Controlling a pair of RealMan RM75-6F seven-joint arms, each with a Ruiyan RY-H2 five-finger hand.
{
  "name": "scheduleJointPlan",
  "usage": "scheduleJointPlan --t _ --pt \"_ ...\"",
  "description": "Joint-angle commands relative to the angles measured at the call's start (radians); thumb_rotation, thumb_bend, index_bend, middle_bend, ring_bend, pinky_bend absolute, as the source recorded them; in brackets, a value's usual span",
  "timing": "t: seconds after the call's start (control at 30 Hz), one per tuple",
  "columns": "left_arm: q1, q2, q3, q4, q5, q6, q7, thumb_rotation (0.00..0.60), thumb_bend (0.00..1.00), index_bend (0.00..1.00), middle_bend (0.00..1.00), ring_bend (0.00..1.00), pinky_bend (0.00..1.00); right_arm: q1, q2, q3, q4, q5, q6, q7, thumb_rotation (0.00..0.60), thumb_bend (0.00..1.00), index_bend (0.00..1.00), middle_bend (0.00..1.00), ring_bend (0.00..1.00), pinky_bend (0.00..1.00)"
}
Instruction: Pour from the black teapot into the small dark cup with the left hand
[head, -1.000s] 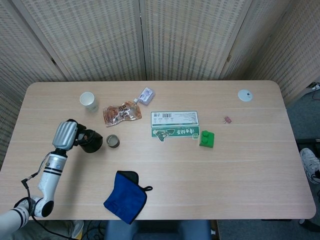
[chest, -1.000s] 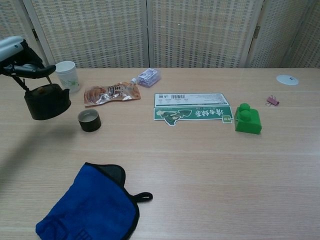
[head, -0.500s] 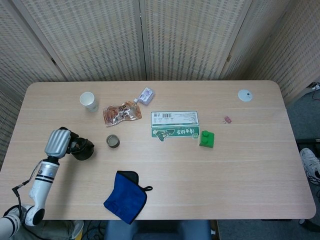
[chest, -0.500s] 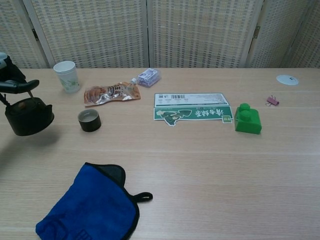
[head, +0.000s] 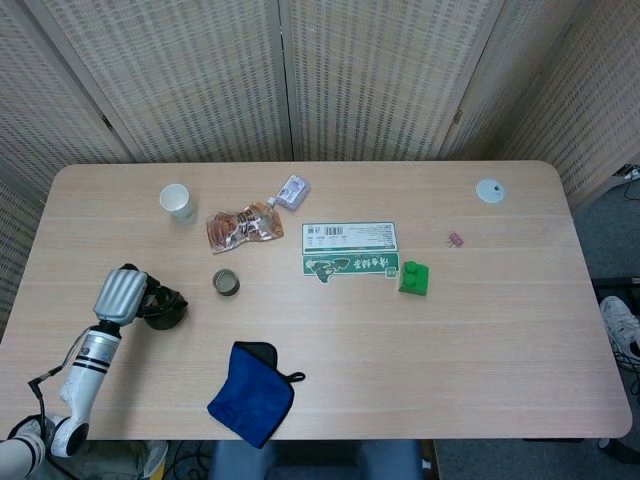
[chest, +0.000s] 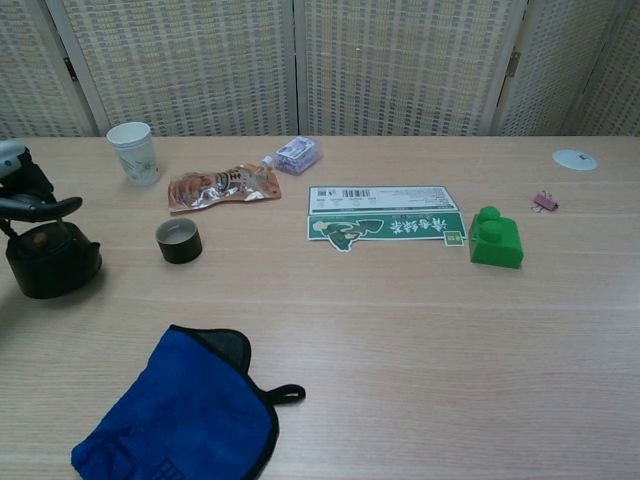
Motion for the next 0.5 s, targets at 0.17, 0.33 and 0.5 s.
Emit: scheduleJointPlan --t 0.17,0.33,0.5 --pt "0.0 -0.028 0.01 0.049 0.015 -0.007 0.0 0.226 0.29 1.0 1.0 0.89 0.39 0.0 -0.002 -0.001 0.004 0.004 -0.003 0.001 0.6 0.17 0.19 0.22 0.16 0.18" --pt "0.001 -0.044 0.014 0.079 0.023 -0.008 -0.005 0.226 0.29 1.0 1.0 0.89 0.38 0.001 -0.003 -0.001 0.005 0.005 -0.005 0.002 0.6 0.17 0.19 0.22 0.16 0.18" --pt "0.004 -0.056 0.019 0.102 0.029 -0.012 -0.007 0.227 0.29 0.99 1.0 0.88 0.35 0.0 -0.003 -0.001 0.005 0.006 -0.005 0.001 0.6 0.17 0.19 0.22 0.16 0.18"
